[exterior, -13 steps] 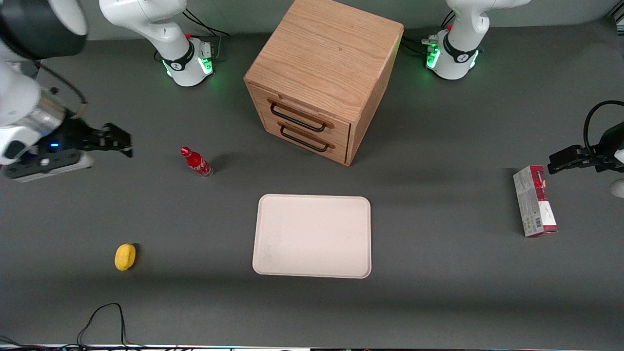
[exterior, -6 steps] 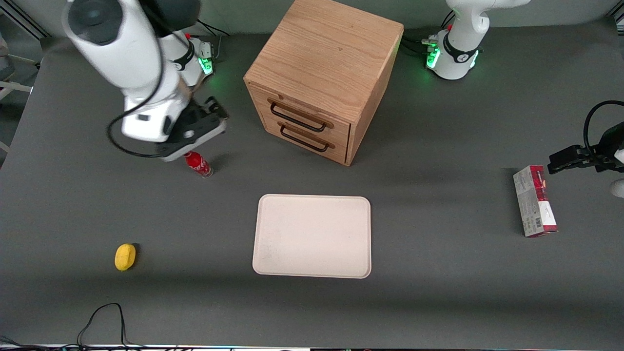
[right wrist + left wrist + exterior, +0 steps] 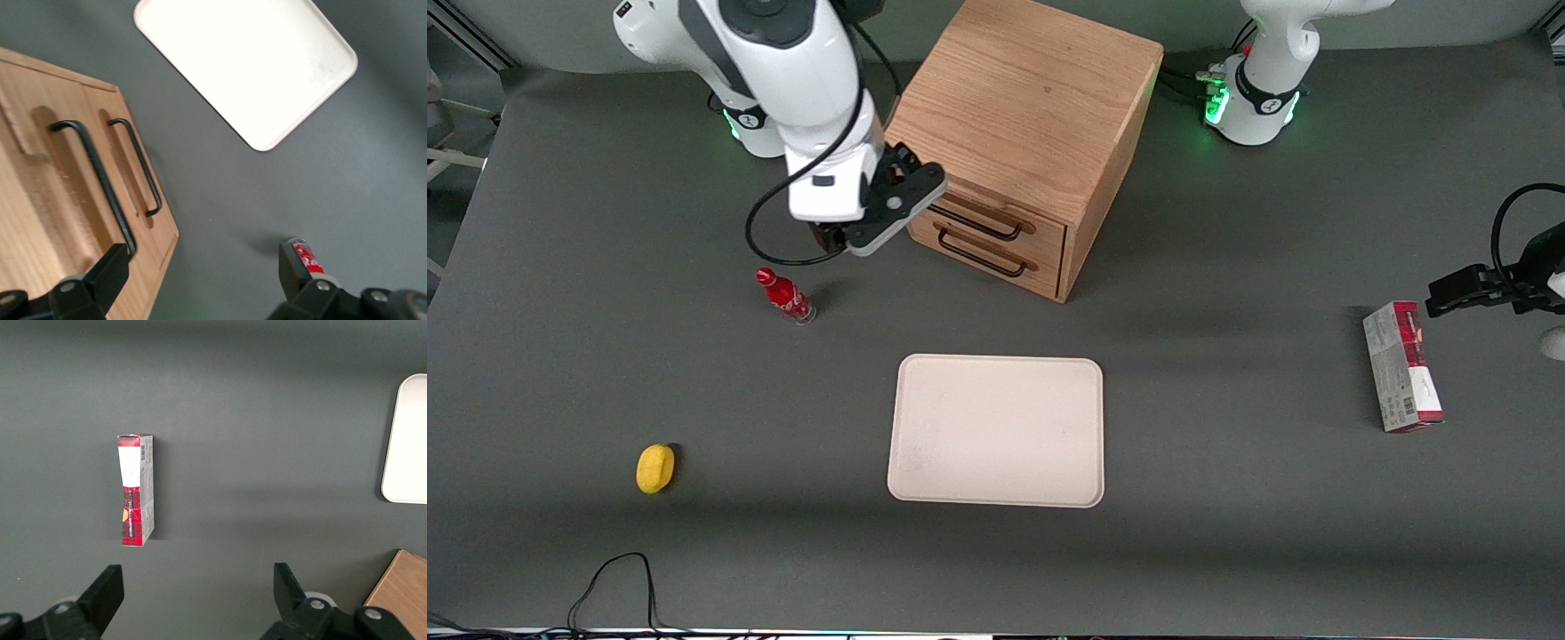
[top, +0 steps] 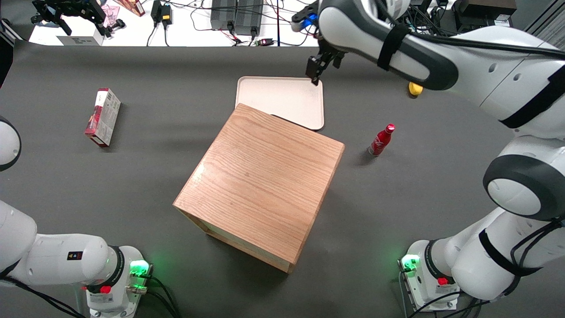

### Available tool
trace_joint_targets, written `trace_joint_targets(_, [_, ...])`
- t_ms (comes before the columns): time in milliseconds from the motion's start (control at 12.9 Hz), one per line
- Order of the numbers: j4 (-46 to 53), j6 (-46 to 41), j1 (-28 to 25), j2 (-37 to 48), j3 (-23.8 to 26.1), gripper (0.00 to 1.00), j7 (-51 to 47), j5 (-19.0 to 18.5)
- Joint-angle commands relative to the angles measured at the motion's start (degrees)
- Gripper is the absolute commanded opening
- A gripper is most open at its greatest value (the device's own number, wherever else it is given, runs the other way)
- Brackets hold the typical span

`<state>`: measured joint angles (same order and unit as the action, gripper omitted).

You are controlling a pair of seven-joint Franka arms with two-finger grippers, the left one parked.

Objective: Open upper drawer
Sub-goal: 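Move the right gripper toward the upper drawer's black handle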

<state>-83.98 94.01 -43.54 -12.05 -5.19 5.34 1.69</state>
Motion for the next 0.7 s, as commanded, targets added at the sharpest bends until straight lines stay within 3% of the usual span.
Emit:
trace_joint_targets(0, [1.80, 0.56, -3.03, -1.57, -0.70, 1.00, 1.25, 1.56])
trace_joint_targets(387, [1.10, 1.53, -5.77, -2.63, -0.70, 1.00, 4.57, 3.14])
trace_joint_targets(620, [0.84, 0.65, -5.15, -2.28, -1.66, 1.00, 10.47, 8.49])
